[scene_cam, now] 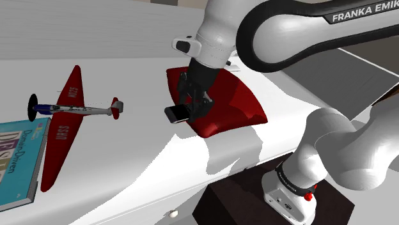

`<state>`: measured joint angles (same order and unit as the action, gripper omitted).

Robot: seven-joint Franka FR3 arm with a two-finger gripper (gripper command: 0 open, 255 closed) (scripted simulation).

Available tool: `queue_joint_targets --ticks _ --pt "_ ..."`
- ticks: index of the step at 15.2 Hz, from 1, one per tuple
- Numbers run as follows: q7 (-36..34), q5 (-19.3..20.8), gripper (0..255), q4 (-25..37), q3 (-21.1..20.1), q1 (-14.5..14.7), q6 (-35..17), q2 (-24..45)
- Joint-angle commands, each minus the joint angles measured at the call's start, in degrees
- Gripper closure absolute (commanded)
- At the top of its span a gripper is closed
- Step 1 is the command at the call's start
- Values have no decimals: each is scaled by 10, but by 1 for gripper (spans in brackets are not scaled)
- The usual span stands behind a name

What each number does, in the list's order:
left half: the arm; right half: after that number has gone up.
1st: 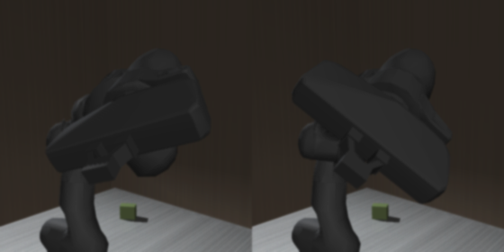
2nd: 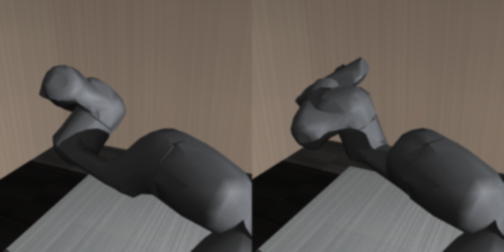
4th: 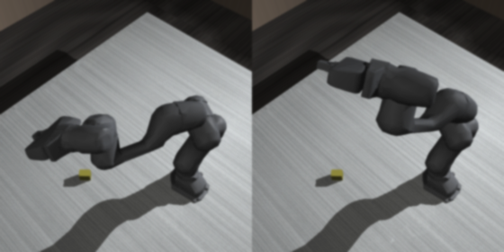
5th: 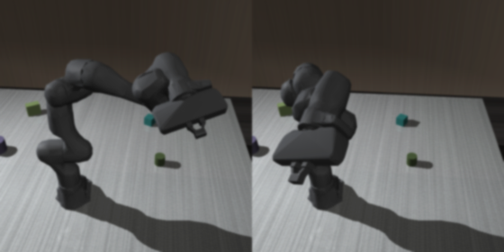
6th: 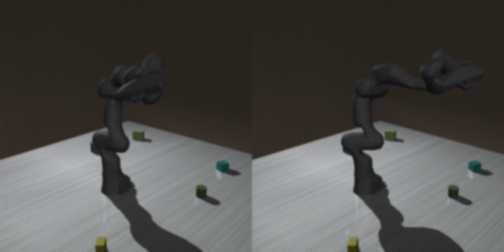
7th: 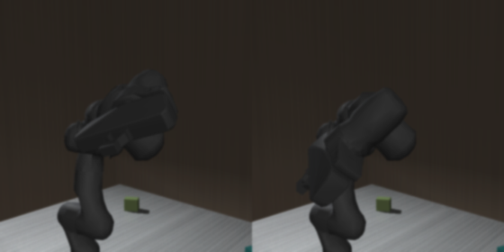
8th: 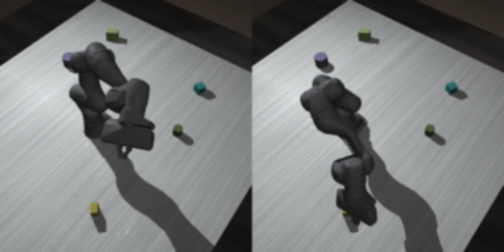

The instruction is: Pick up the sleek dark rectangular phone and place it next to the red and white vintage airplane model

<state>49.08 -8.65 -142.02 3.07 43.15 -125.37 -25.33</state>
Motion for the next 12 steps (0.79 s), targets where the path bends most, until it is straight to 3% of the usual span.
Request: queue_joint_targets --ticks 1,12 --pt "3 -2 255 -12 1 1 -19 6" --pt "23 -17 255 -66 4 7 -113 48"
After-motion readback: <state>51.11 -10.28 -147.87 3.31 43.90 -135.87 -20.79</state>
